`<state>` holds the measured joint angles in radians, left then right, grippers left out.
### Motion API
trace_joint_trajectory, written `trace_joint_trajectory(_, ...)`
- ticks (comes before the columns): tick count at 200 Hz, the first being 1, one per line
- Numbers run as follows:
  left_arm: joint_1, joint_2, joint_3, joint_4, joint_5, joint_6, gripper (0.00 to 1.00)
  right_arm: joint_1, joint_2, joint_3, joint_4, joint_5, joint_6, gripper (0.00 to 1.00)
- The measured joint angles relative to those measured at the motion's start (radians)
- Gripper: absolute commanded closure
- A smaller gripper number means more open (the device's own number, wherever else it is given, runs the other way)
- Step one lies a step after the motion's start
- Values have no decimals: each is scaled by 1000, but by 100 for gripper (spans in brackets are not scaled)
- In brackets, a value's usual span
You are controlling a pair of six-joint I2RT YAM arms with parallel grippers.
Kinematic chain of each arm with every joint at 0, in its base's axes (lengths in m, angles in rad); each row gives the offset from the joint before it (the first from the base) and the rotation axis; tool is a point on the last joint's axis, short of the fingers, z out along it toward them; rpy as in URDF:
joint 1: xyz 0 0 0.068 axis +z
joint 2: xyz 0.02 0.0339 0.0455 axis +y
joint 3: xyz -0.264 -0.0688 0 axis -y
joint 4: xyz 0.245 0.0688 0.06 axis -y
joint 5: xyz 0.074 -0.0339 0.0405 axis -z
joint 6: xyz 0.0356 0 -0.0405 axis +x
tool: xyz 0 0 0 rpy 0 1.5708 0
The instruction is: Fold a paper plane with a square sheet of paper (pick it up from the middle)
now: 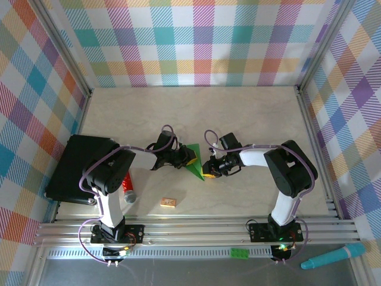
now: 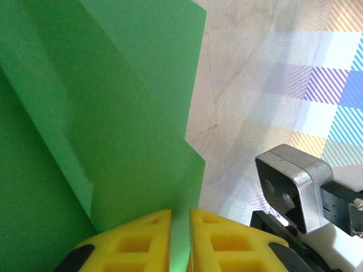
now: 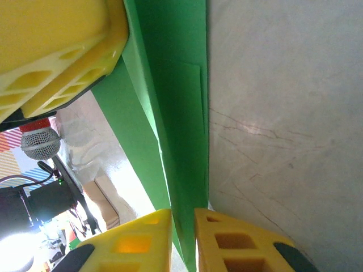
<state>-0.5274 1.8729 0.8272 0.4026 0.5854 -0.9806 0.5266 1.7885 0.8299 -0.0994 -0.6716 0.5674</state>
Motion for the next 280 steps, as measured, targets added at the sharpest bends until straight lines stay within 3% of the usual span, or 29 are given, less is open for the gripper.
trace_joint_trajectory(280, -29, -11, 105, -171, 10, 95, 81, 1, -45, -11, -46, 5, -7, 82)
